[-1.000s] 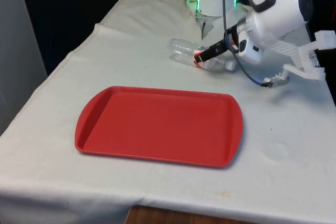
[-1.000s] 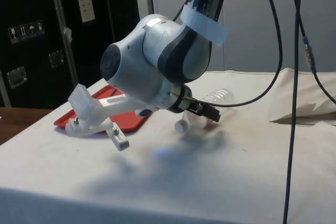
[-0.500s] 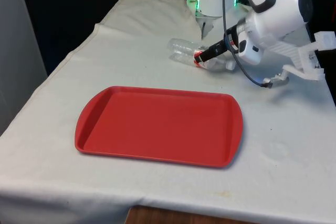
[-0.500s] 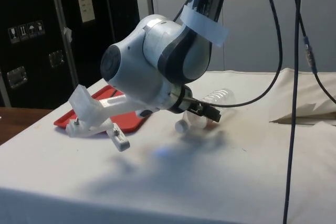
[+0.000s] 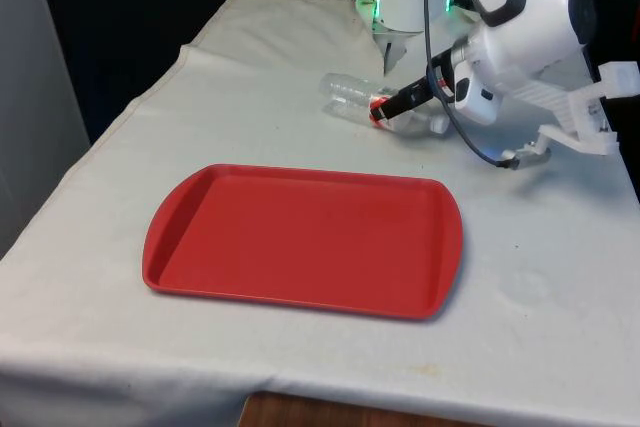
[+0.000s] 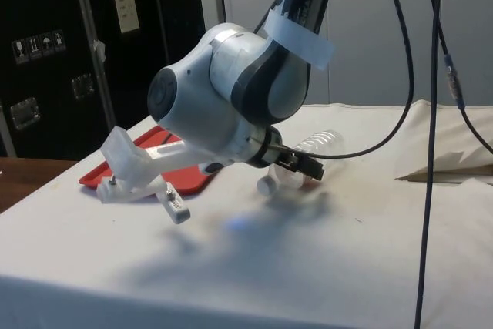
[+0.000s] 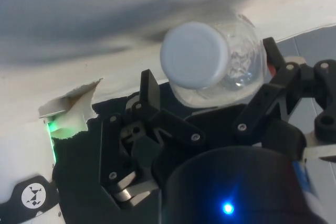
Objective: Place the bottle upright on the tray.
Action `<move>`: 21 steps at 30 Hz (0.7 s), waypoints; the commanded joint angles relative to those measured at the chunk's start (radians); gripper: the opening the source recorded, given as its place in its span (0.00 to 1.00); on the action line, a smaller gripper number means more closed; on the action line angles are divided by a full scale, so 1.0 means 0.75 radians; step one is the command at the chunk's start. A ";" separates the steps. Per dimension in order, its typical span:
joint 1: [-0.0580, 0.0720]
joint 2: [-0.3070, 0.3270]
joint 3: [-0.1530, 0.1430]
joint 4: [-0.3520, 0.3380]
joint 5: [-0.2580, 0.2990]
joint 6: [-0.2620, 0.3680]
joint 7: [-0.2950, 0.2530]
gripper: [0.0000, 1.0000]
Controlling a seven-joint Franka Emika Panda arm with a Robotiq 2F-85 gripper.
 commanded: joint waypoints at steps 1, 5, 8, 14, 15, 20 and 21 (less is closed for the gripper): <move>0.005 0.008 0.001 0.015 0.004 -0.020 0.000 1.00; 0.007 0.017 0.009 0.039 0.005 -0.060 0.000 1.00; 0.007 0.020 0.016 0.051 0.007 -0.080 0.001 1.00; 0.004 0.035 0.031 0.079 0.003 -0.116 0.003 1.00; 0.001 0.028 0.031 0.069 0.000 -0.108 0.001 1.00; 0.001 0.043 0.031 0.084 0.001 -0.108 0.000 1.00; 0.001 0.044 0.031 0.085 0.001 -0.107 -0.001 1.00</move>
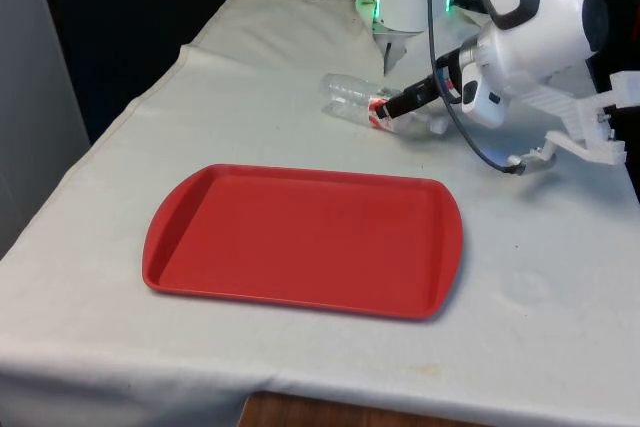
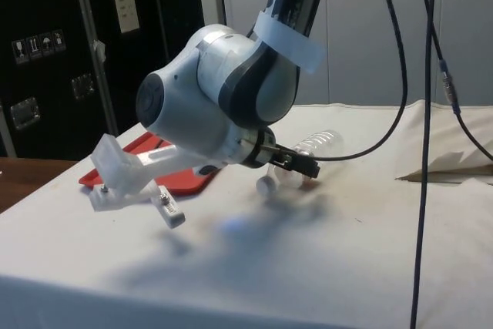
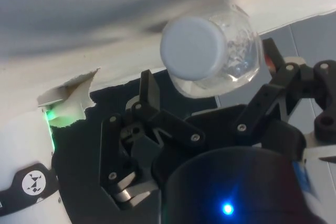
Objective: Place the bottle upright on the tray.
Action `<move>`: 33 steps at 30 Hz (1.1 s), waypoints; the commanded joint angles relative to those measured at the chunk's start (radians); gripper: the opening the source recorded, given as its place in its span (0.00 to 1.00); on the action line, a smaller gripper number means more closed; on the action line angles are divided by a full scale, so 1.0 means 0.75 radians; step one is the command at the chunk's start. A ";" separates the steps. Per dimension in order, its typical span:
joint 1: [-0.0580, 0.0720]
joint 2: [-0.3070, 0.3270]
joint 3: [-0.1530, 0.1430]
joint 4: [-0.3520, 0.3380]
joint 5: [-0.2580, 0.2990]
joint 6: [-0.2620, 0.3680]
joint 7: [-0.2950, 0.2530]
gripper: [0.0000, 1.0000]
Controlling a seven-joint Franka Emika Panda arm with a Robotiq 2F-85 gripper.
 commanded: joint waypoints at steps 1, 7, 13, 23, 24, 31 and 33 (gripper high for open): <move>-0.001 0.009 0.000 0.008 0.001 0.001 -0.003 1.00; -0.003 0.020 0.000 0.017 0.001 0.005 -0.004 1.00; -0.001 0.019 -0.001 0.019 0.000 0.000 -0.003 1.00; -0.001 0.019 0.000 0.017 0.000 -0.001 -0.001 1.00; -0.001 0.019 0.000 0.017 0.001 -0.001 -0.001 1.00; -0.001 0.019 0.000 0.017 0.001 -0.001 -0.001 0.74; -0.001 0.019 0.001 0.019 0.001 -0.004 -0.001 0.59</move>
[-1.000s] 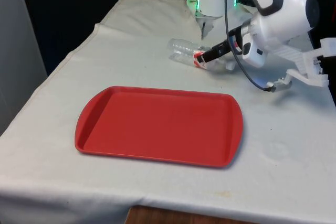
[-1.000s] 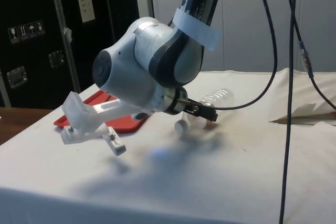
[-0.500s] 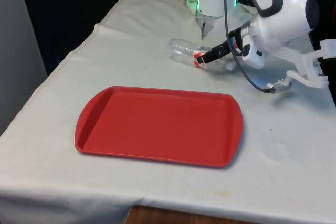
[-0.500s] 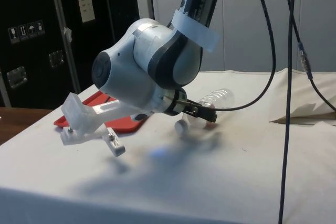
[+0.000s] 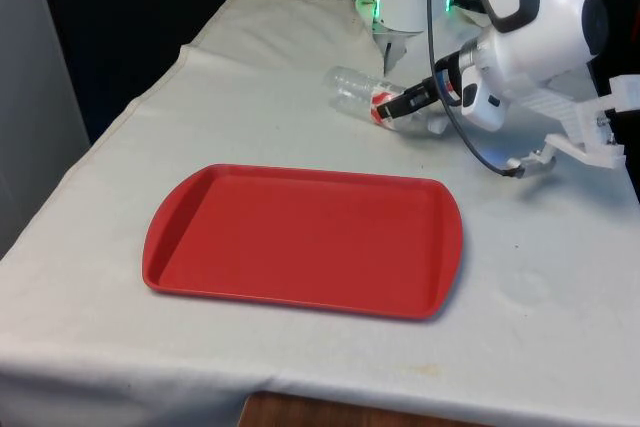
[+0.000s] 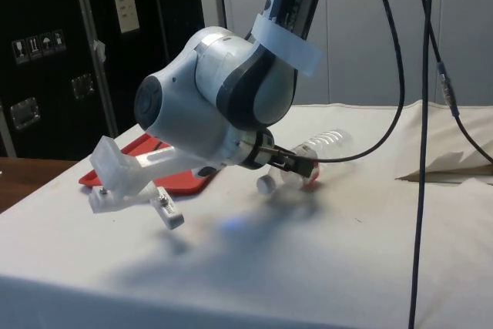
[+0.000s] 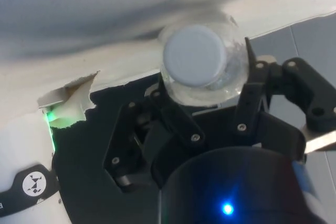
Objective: Place the bottle upright on the tray.
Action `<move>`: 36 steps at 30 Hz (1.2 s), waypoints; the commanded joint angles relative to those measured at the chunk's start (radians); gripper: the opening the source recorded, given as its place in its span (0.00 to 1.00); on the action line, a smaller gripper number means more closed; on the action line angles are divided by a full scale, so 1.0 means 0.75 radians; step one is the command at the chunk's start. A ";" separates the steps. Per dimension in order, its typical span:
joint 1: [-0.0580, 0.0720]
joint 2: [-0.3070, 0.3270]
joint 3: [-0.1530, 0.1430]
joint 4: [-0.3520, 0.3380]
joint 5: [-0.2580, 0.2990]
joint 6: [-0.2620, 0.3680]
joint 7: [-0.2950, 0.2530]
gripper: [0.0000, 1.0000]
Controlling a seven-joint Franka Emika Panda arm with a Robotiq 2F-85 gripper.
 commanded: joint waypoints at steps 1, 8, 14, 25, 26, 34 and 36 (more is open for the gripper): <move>0.000 0.001 0.001 0.001 0.001 0.003 0.001 0.56; -0.001 0.001 0.004 0.003 0.000 -0.007 0.003 0.38; 0.000 -0.001 0.004 0.003 0.000 -0.015 0.001 0.34; -0.003 -0.041 0.007 -0.001 0.013 -0.047 -0.012 0.34; -0.003 -0.048 0.007 -0.003 0.013 -0.051 -0.015 0.34; -0.003 -0.084 0.011 -0.007 0.016 -0.083 -0.024 0.34; -0.003 -0.099 0.012 -0.007 0.017 -0.097 -0.029 0.34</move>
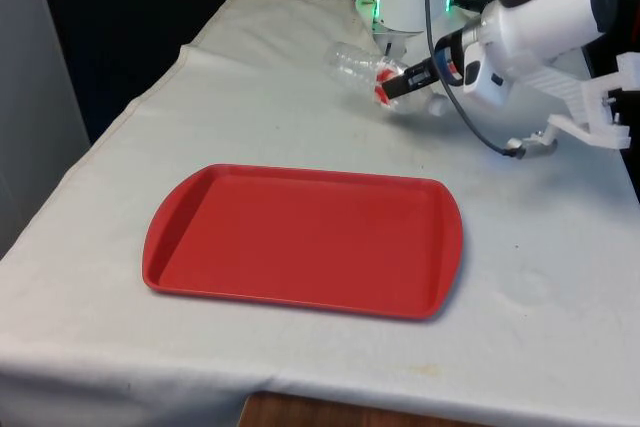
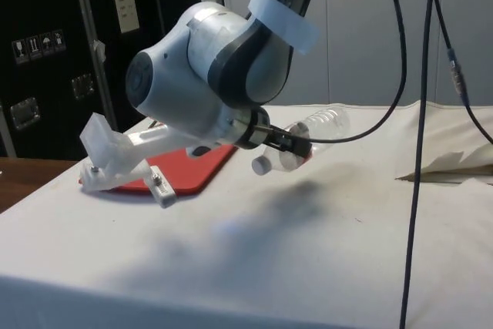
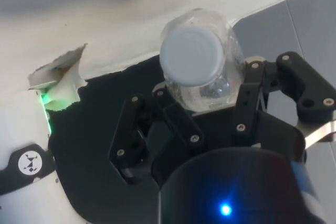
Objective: Place the bottle upright on the tray.
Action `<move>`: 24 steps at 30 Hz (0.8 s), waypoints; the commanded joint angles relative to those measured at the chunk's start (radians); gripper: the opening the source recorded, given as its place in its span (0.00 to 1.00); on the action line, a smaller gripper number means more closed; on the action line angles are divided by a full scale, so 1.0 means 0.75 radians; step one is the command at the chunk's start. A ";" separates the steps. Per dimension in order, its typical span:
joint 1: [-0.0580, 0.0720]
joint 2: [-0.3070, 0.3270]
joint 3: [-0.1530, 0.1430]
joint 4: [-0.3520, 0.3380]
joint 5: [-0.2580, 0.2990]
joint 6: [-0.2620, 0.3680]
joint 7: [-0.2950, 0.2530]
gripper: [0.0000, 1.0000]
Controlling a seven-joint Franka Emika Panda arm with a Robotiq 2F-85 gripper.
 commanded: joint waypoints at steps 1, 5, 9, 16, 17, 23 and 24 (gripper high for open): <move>-0.003 -0.016 0.003 -0.005 0.009 -0.005 -0.008 0.34; 0.000 -0.027 0.001 -0.001 0.001 -0.024 -0.009 0.34; -0.003 -0.055 0.007 -0.007 0.011 -0.043 -0.021 0.34; -0.004 -0.085 0.008 -0.007 0.016 -0.064 -0.031 0.34; -0.004 -0.089 0.008 -0.007 0.017 -0.065 -0.032 0.34; -0.008 -0.115 0.009 -0.011 0.033 -0.048 -0.037 0.34; -0.001 -0.101 0.005 -0.003 0.021 -0.068 -0.032 0.34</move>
